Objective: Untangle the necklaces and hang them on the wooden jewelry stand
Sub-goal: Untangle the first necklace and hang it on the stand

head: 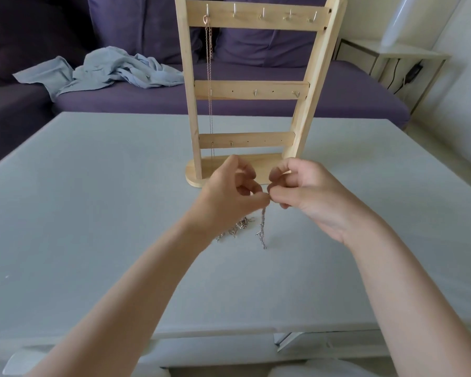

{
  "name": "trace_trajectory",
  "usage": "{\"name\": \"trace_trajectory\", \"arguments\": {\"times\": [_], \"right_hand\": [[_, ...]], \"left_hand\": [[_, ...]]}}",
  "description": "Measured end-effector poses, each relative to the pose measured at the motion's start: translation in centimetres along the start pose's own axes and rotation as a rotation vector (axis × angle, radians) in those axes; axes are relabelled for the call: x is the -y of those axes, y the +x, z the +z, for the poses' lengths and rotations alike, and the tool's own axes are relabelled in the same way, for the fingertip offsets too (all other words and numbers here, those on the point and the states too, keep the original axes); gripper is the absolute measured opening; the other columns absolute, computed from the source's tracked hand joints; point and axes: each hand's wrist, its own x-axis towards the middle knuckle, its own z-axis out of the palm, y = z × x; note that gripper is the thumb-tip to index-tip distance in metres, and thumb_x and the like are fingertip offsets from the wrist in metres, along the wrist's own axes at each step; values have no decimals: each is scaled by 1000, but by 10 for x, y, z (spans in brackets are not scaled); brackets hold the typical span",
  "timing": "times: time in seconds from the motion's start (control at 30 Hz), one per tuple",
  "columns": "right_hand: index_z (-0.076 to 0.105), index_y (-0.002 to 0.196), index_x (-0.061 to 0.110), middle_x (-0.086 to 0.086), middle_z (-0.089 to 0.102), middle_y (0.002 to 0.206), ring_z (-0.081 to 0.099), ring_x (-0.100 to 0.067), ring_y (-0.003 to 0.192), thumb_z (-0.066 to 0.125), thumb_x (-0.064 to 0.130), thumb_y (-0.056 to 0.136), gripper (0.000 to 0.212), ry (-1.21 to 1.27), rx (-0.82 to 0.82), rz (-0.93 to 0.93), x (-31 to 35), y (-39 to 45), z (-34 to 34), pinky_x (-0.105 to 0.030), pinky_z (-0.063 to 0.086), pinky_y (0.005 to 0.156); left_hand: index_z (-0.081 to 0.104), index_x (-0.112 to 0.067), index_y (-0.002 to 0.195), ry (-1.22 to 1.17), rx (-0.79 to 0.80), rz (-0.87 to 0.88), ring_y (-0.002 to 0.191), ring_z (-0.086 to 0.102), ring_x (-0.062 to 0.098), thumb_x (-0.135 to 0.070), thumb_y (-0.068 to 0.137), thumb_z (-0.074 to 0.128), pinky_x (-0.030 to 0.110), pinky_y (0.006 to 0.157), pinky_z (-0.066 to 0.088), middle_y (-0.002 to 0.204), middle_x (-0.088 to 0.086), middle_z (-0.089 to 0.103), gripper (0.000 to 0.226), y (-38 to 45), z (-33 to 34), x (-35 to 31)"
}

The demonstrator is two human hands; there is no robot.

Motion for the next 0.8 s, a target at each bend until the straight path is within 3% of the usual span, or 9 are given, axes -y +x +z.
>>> {"name": "trace_trajectory", "arguments": {"times": [0.07, 0.17, 0.23, 0.43, 0.63, 0.73, 0.8], "right_hand": [[62, 77, 13, 4, 58, 61, 47, -4, 54, 61, -5, 79, 18, -27, 26, -43, 1, -1, -2, -15, 40, 59], [70, 79, 12, 2, 65, 68, 53, -2, 60, 64, 0, 82, 14, 8, 11, -70, -1, 0, -6, -12, 43, 60], [72, 83, 9, 0, 67, 71, 56, -5, 65, 66, 10, 84, 7, 83, 13, -45, -3, 0, -10, -15, 45, 63], [74, 86, 4, 0, 66, 72, 53, -8, 66, 70, 26, 78, 24, 91, 70, 9, -6, 0, -3, -19, 44, 66], [71, 76, 7, 4, 57, 61, 44, -8, 58, 69, 7, 80, 4, 204, 71, 62, -4, 0, 2, -17, 38, 60], [66, 68, 7, 1, 52, 58, 44, -8, 54, 60, -1, 84, 19, 275, 56, 67, -4, 3, 3, -16, 38, 56], [64, 72, 0, -2, 50, 61, 44, -8, 54, 59, 0, 85, 13, 226, 56, 55, -3, 2, 2, -16, 38, 55]], "left_hand": [[46, -15, 88, -206, 50, -150, 65, 52, 11, 2, 84, 59, 22, 65, 52, 75, 2, 60, 22, 0, -5, -4], [47, -13, 89, -332, 32, -198, 60, 51, 9, 1, 86, 58, 20, 61, 51, 70, 0, 59, 18, 1, -10, -4], [48, -13, 88, -366, -3, -200, 60, 51, 9, 0, 87, 57, 18, 58, 49, 67, -3, 61, 16, 2, -12, -3], [50, -15, 85, -349, -10, -188, 62, 50, 8, -1, 88, 56, 17, 58, 49, 69, -3, 56, 15, 3, -11, -2], [50, -15, 86, -338, -9, -172, 61, 50, 8, -1, 88, 56, 18, 60, 49, 72, -4, 59, 15, 2, -12, -4], [51, -16, 85, -334, 12, -178, 55, 46, 6, 0, 88, 53, 19, 60, 48, 70, -2, 56, 16, 2, -11, -5], [50, -15, 84, -346, 51, -199, 49, 41, 6, 1, 88, 50, 19, 57, 47, 66, -3, 53, 16, 1, -9, -7]]}}
